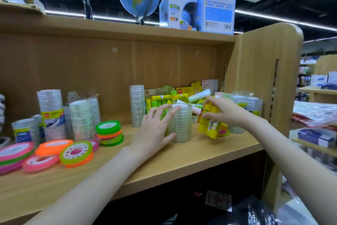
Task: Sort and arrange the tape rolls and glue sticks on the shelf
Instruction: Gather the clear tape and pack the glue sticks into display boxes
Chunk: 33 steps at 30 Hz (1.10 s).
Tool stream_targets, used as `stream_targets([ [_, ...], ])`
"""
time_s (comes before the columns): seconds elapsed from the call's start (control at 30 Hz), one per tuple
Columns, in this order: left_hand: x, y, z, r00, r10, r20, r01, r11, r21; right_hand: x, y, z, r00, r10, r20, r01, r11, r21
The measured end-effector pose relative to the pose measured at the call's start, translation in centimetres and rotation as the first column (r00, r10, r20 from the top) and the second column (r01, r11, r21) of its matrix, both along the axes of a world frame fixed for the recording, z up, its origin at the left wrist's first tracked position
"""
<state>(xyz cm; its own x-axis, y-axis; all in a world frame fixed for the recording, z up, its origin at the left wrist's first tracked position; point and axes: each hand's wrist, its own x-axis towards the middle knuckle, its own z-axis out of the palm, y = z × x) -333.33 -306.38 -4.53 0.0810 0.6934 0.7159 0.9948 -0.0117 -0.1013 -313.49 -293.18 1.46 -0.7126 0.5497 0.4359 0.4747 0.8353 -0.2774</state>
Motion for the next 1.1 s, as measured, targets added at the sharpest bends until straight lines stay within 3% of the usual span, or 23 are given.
stream_targets([
  [0.13, -0.7, -0.1, 0.1, 0.996, 0.003, -0.088, 0.002, 0.999, 0.053, -0.2, -0.6, 2.2, 0.976, 0.019, -0.218, 0.011, 0.991, 0.135],
  [0.27, -0.9, 0.6, 0.8, 0.995, -0.051, -0.085, 0.062, 0.989, 0.133, -1.3, 0.3, 4.1, 0.927, 0.022, -0.373, 0.031, 0.99, 0.136],
  [0.4, -0.3, 1.0, 2.3, 0.972, -0.17, 0.163, 0.167, 0.985, 0.033, -2.3, 2.4, 5.7, 0.952, -0.139, -0.272, 0.178, 0.976, 0.125],
  [0.5, -0.4, 1.9, 3.3, 0.917, -0.27, 0.294, 0.266, 0.962, 0.054, -3.0, 4.0, 6.6, 0.971, -0.184, -0.155, 0.195, 0.979, 0.057],
  [0.6, -0.9, 2.8, 3.0, 0.954, -0.246, 0.169, 0.247, 0.969, 0.019, -4.2, 4.3, 5.8, 0.981, -0.174, 0.083, 0.169, 0.983, 0.064],
  [0.73, -1.4, 3.1, 2.1, 0.98, -0.198, 0.006, 0.198, 0.98, 0.028, -6.2, 4.6, 2.7, 0.961, -0.134, 0.241, 0.098, 0.983, 0.155],
  [1.1, -1.3, 3.2, 1.6, 0.975, -0.212, 0.071, 0.209, 0.977, 0.048, -7.0, 4.5, -0.3, 0.967, -0.111, 0.23, 0.048, 0.963, 0.265],
])
